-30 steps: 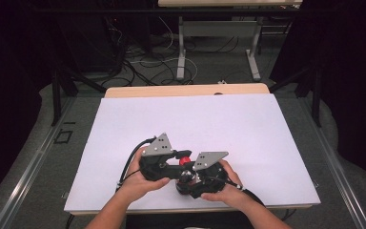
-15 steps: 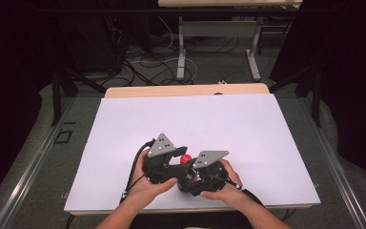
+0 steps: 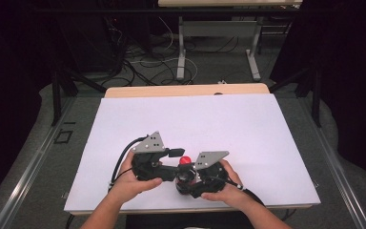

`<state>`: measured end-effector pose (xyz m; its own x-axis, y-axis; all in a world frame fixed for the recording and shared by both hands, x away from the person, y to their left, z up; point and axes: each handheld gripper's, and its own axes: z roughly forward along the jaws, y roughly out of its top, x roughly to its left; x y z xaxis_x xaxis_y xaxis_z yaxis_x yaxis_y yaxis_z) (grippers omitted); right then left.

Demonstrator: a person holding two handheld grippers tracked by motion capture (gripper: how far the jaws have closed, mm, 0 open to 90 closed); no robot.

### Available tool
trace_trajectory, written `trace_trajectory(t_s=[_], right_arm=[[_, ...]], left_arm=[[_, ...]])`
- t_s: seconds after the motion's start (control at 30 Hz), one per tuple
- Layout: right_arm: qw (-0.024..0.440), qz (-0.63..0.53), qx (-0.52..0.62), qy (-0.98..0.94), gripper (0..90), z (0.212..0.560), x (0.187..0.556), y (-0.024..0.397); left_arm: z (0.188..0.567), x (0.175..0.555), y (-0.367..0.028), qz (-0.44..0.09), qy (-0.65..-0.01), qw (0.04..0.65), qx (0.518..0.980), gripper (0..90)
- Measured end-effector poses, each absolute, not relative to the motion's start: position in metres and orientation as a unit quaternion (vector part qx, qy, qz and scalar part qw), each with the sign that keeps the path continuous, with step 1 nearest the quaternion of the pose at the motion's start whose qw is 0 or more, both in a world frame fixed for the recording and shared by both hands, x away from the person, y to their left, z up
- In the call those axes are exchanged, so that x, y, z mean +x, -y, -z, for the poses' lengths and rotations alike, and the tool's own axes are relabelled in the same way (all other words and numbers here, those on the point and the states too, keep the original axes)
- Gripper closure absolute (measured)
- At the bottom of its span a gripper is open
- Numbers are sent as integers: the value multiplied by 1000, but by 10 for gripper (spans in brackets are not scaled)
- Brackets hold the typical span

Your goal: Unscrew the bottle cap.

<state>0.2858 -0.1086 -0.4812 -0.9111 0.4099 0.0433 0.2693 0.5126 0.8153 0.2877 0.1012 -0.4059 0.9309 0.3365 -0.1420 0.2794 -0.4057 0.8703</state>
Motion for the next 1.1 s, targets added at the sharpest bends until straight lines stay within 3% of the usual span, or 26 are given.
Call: trace_trajectory(t_s=[0.17, 0.33, 0.43, 0.57, 0.77, 1.1], right_arm=[[68, -456, 181, -868, 294, 480, 283, 107], [70, -457, 167, -871, 293, 482, 282, 105], [63, -453, 173, -872, 293, 482, 282, 105], [66, -452, 175, -872, 294, 482, 282, 105], [71, -451, 195, -868, 294, 482, 284, 106], [92, -447, 235, -858, 294, 483, 289, 110]], left_arm=[[410, 295, -106, -1, -145, 518, 843, 476], [414, 298, -106, 11, -130, 519, 845, 541], [415, 296, -106, -2, -127, 517, 846, 604], [415, 294, -104, -20, -130, 516, 846, 610], [413, 289, -97, -48, -166, 510, 843, 612], [413, 275, -75, -113, -295, 492, 811, 614]])
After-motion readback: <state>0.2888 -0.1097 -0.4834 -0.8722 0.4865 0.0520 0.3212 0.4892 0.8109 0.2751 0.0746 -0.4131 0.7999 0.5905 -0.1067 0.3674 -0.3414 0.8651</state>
